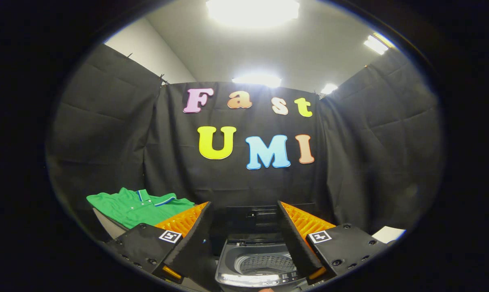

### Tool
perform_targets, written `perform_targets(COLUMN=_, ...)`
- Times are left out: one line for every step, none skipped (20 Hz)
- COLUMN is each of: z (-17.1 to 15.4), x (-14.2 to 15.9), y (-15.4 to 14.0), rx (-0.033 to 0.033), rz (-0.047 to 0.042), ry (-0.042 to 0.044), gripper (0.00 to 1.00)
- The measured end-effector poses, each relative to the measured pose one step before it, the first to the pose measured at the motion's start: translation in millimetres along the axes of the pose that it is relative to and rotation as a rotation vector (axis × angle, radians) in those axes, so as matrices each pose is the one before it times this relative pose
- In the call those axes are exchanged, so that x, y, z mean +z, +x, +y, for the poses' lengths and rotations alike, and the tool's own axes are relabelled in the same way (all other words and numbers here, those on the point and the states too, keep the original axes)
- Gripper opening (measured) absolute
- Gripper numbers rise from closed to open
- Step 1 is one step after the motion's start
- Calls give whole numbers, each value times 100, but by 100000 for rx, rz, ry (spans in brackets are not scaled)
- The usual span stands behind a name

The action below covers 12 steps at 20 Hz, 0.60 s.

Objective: Put the clothes into the washing machine and then close the washing machine lid.

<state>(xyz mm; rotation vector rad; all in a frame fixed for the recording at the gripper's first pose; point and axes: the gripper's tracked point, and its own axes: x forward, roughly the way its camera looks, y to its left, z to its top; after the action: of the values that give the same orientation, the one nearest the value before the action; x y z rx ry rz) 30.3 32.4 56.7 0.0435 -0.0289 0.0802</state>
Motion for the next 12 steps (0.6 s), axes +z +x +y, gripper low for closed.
perform_targets(z=568, x=197, y=243, rx=1207, rz=218, ry=139, gripper=97)
perform_targets(z=553, x=100, y=313, rx=1227, rz=294, ry=495, gripper=97)
perform_targets(z=658, x=58, y=322, rx=1338, rz=349, ry=651, gripper=97)
perform_targets(z=642, x=25, y=309, rx=1338, rz=387, ry=621, gripper=97)
perform_targets(z=577, x=46, y=275, rx=1128, rz=280, ry=530, gripper=97)
perform_targets(z=634, x=47, y=234, rx=1336, rz=79, ry=354, gripper=97)
perform_targets(z=645, x=68, y=360, rx=1300, rz=24, ry=98, gripper=97)
perform_targets(z=513, x=116, y=353, rx=931, rz=68, ry=-220, gripper=98)
perform_targets(z=505, x=60, y=241, rx=816, rz=-54, ry=-30, gripper=98)
perform_targets(z=675, x=136, y=303, rx=1419, rz=87, ry=185, gripper=97)
perform_targets(z=711, x=47, y=279, rx=1378, rz=105, ry=137, gripper=97)
perform_targets(z=463, x=59, y=319, rx=999, rz=244, ry=109, gripper=98)
